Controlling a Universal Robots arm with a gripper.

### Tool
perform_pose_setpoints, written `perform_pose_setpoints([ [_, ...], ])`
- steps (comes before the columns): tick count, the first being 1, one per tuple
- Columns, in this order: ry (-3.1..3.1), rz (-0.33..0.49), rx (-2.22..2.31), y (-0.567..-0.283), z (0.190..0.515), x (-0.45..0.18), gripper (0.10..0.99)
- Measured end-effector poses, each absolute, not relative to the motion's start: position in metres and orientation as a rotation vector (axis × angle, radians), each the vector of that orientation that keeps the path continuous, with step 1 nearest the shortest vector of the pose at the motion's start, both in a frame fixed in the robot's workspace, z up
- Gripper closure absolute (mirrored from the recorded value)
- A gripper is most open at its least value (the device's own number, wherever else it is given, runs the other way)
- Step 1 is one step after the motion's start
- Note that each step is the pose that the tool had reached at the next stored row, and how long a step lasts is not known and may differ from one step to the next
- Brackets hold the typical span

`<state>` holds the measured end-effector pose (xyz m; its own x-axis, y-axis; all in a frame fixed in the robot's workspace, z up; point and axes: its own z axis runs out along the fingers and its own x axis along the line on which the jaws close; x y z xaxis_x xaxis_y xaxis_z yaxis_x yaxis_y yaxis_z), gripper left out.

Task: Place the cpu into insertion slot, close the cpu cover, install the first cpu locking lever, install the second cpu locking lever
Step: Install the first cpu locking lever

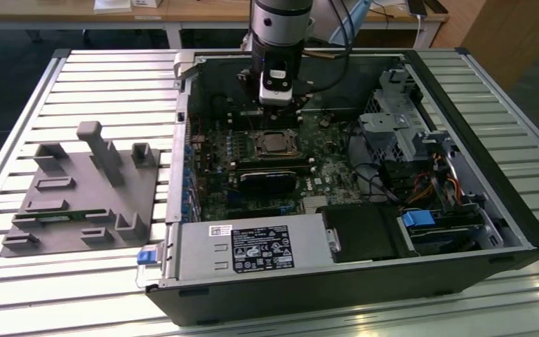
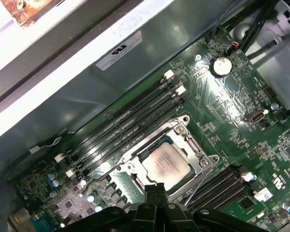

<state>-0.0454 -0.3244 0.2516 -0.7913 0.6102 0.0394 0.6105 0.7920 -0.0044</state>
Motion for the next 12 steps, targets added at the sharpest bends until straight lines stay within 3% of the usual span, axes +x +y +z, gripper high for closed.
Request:
perform_pose_setpoints([
  [12, -3.024, -0.009, -0.708, -0.3244, 0.2512, -0.0454, 0.98],
])
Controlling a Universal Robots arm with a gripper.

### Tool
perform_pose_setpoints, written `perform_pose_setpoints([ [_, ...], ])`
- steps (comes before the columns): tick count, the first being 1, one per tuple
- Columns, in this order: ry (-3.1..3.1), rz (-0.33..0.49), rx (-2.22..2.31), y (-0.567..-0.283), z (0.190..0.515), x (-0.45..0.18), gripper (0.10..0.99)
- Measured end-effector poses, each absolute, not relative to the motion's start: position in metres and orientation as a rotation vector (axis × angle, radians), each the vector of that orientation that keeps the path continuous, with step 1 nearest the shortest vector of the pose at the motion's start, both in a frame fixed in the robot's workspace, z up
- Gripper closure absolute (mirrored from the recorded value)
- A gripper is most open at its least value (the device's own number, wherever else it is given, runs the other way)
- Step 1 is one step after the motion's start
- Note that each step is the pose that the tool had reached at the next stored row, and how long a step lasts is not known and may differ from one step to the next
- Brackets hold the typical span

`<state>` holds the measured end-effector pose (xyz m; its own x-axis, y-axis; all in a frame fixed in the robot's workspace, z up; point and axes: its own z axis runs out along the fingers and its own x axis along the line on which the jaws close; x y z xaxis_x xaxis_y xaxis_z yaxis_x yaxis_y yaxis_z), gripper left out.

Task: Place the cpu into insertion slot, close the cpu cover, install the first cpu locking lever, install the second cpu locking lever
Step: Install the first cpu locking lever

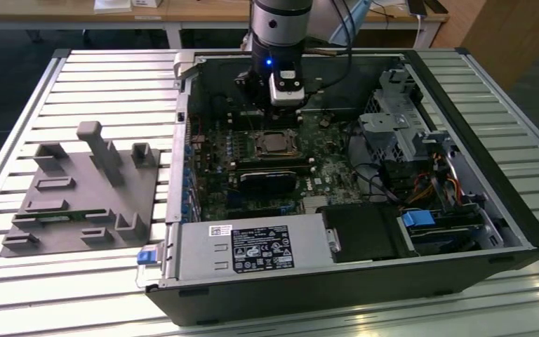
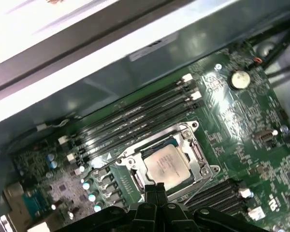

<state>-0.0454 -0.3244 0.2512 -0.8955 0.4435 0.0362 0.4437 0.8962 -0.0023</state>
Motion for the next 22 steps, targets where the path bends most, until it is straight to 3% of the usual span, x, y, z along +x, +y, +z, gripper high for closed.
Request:
perform_pose_setpoints([
  [22, -3.109, -0.01, -0.389, -0.324, 0.249, -0.065, 0.98],
])
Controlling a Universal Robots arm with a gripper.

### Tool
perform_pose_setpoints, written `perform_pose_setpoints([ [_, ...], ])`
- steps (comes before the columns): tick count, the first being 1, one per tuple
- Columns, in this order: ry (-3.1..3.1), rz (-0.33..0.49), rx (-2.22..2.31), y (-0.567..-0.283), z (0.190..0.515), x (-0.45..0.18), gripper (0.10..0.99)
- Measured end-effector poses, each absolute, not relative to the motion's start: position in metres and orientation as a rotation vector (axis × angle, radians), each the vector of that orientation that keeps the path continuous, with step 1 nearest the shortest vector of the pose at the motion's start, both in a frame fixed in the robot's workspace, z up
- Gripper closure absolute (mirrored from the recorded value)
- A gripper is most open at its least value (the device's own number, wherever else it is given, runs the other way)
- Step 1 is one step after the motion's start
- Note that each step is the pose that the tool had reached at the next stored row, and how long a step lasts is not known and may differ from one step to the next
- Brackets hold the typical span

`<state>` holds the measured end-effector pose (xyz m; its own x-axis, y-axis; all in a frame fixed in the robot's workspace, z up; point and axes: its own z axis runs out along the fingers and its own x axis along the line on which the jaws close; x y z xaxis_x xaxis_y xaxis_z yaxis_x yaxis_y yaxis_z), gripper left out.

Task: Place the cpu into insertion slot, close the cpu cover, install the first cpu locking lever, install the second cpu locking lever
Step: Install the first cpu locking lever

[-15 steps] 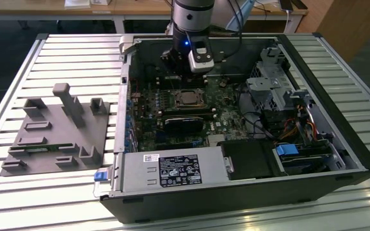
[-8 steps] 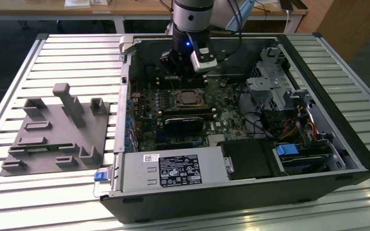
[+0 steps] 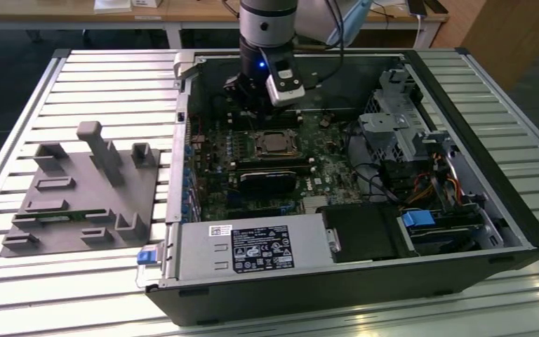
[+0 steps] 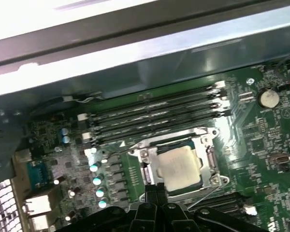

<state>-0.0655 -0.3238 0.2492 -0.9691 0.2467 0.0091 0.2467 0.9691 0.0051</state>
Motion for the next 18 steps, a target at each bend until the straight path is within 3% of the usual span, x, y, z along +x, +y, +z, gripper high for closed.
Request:
perform_pose_setpoints([
  [18, -3.14, -0.032, -0.328, -0.323, 0.254, -0.091, 0.98],
])
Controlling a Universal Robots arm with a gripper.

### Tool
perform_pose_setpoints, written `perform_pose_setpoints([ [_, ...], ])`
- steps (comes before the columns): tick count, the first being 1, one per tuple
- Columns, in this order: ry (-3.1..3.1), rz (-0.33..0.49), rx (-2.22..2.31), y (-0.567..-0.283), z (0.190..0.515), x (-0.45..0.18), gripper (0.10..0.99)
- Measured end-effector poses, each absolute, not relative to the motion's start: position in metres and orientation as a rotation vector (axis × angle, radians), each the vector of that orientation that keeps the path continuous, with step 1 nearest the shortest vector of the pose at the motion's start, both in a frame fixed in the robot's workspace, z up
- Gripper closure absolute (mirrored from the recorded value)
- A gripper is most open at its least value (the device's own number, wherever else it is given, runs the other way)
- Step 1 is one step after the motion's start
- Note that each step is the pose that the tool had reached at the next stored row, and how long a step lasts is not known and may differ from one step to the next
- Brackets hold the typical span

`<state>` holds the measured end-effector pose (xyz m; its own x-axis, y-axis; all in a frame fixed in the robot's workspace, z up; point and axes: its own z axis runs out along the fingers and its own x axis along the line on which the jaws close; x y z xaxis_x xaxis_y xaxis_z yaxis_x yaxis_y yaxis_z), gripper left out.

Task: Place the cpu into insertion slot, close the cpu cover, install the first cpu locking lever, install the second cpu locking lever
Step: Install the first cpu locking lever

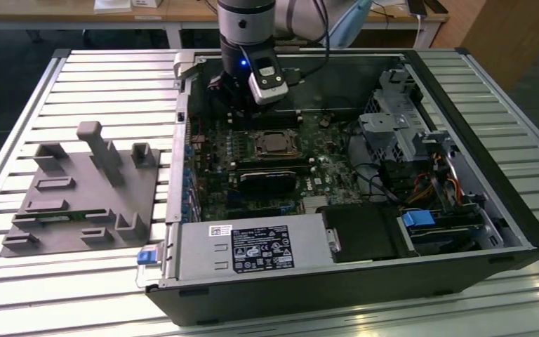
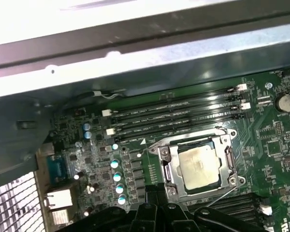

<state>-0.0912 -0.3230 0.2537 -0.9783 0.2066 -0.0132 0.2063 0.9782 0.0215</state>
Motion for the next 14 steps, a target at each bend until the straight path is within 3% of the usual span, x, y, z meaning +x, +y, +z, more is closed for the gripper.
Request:
perform_pose_setpoints([
  [14, 3.111, 0.044, 0.317, -0.312, 0.256, -0.1, 0.98],
])
